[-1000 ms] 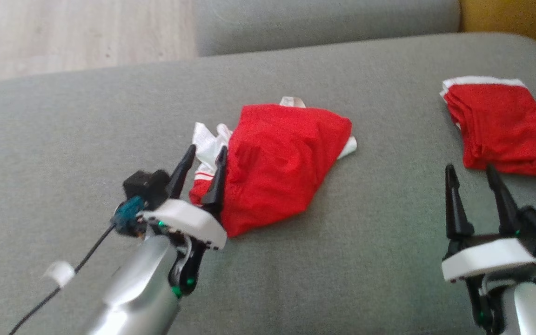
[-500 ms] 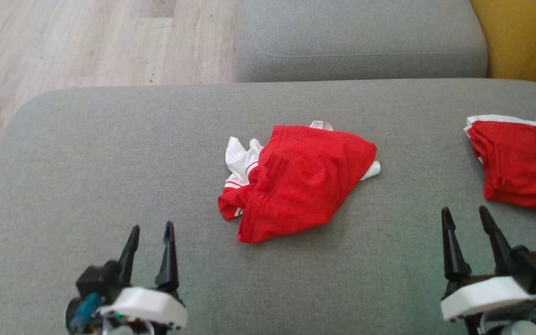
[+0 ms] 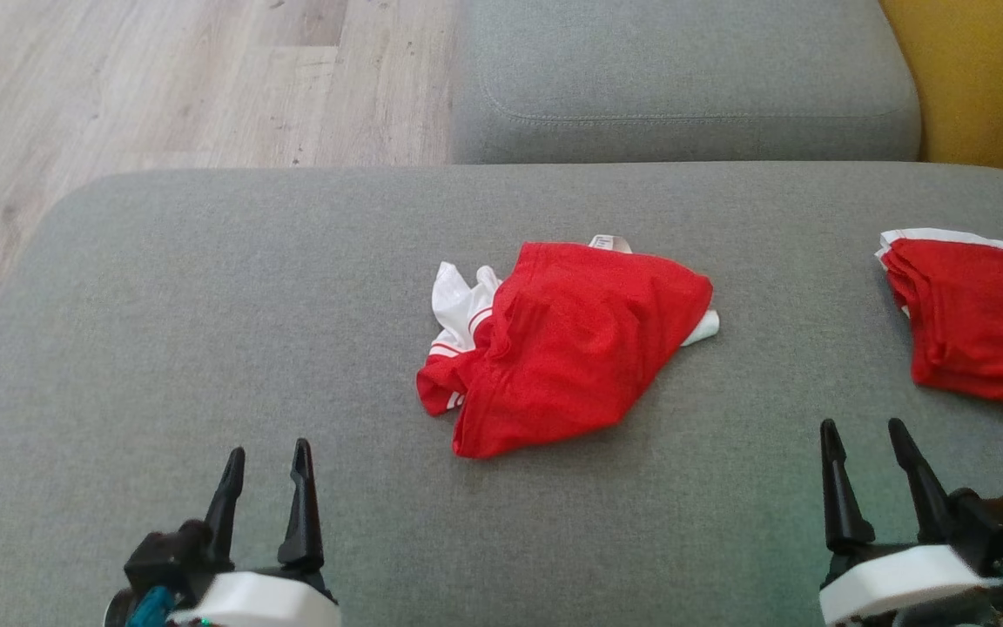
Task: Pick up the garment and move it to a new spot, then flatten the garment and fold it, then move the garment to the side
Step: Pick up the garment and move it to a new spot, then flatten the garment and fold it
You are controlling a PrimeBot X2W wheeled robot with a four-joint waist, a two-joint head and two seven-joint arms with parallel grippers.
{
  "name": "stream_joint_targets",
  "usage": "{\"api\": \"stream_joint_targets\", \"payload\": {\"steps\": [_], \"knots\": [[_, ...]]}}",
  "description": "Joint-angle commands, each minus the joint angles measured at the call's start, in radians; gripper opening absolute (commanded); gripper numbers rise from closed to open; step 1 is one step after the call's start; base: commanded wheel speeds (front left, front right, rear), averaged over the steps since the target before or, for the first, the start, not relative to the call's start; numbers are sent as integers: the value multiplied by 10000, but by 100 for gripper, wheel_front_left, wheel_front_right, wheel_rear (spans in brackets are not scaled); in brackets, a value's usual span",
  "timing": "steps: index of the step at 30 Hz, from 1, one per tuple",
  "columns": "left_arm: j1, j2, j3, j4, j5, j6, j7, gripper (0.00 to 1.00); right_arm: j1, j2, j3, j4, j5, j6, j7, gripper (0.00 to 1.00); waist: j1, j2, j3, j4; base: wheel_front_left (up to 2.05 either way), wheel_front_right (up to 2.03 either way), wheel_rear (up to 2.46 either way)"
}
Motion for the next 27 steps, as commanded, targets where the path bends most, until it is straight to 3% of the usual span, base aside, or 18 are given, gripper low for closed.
{"api": "stream_joint_targets", "payload": {"steps": [1,21,27], "knots": [[-328,206,308,-384,19,86,11,100,-485,-70,269,-235,-41,65,-128,100,0,-1,3,6,0,0,0],[-369,315,220,-540,-41,161,152,100,-618,-70,300,-54,-122,65,-73,100,0,-1,195,-35,0,0,0],[-1208,173,-240,-509,163,-246,435,100,-729,-70,329,-248,-257,65,49,100,0,-1,575,-125,0,0,0]]}}
